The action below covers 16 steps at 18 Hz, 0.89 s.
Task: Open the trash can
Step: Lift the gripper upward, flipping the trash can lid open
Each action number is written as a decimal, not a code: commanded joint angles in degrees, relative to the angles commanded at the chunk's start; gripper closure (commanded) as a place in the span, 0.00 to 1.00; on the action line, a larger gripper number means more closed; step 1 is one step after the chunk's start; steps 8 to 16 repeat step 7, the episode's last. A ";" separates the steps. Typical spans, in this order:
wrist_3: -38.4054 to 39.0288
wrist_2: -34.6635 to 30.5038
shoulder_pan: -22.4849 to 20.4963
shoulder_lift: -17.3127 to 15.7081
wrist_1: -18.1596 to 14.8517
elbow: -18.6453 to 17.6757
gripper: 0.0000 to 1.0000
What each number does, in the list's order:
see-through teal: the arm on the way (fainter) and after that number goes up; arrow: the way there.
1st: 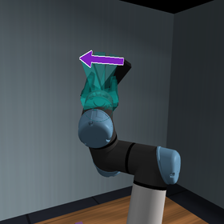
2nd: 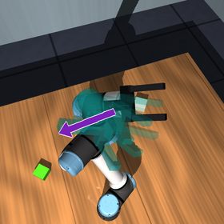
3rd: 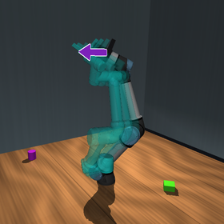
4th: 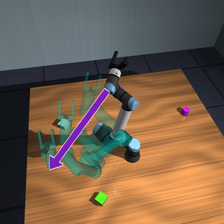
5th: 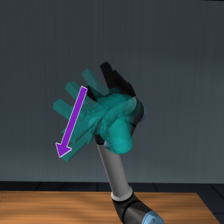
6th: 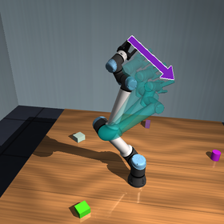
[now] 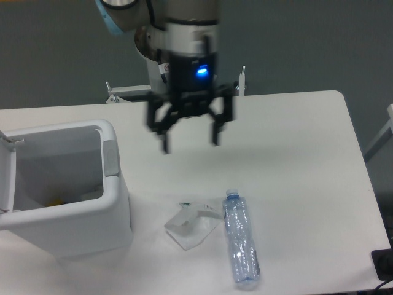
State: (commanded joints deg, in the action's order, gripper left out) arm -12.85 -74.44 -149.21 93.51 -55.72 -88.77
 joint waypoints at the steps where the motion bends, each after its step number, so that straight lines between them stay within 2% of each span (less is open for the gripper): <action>1: -6.95 -0.09 -2.64 0.00 -0.61 -0.09 0.00; 3: -14.36 -0.61 -5.29 0.00 -0.79 -0.70 0.00; 5: -23.14 -4.72 -5.56 0.00 -1.58 -1.41 0.00; 7: -30.54 -10.87 -5.56 0.00 -5.34 -1.76 0.00; 16: -30.54 -10.87 -5.56 0.00 -5.34 -1.76 0.00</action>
